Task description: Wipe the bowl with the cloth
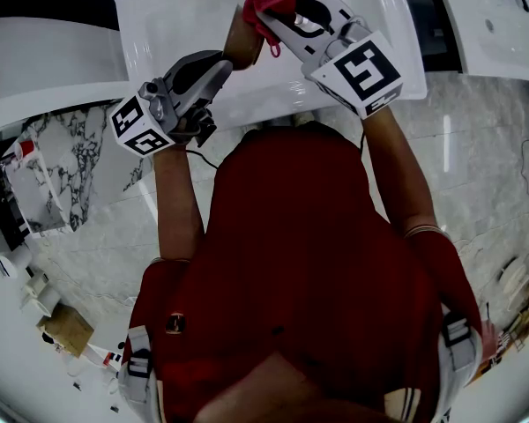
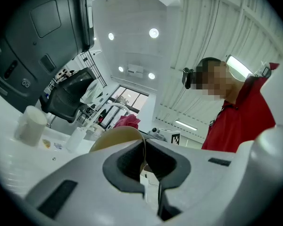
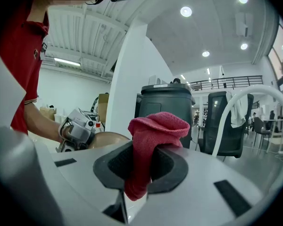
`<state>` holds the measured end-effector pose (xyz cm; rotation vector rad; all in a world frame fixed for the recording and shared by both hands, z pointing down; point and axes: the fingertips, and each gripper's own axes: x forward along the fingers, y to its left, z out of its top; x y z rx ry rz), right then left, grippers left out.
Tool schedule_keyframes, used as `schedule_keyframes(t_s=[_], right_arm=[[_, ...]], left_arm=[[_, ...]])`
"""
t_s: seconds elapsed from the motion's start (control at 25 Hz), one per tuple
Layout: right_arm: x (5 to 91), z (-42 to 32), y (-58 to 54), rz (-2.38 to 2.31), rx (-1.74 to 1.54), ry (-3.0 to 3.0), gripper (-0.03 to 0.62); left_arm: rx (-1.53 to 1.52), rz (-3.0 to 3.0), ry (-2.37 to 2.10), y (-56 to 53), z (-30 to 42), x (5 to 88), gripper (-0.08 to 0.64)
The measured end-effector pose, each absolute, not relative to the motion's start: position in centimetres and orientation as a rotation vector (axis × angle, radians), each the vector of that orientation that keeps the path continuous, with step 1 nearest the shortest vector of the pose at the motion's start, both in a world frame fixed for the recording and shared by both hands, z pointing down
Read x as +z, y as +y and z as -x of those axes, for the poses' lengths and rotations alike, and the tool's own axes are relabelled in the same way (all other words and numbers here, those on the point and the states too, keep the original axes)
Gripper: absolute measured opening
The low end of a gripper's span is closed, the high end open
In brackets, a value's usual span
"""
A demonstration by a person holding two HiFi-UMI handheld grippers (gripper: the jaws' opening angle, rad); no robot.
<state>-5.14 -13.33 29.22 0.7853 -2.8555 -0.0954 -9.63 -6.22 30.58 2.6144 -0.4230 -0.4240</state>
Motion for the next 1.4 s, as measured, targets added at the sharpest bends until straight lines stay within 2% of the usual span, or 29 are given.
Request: schedule_keyframes(t_s=[0.64,1.4], right_arm=[[30.3,4.2,-14.7,-0.805,0.075,-2.912,0.055],[32.2,4.4,-14.1,-0.79,0.253,-2.948,0.054]], left_arm=[[-0.668,-2.565,-0.286,-6.1,11.0,28.1,0.02],[-0.949,-2.418,-0.32,-7.6,12.3,26.9,0.02]])
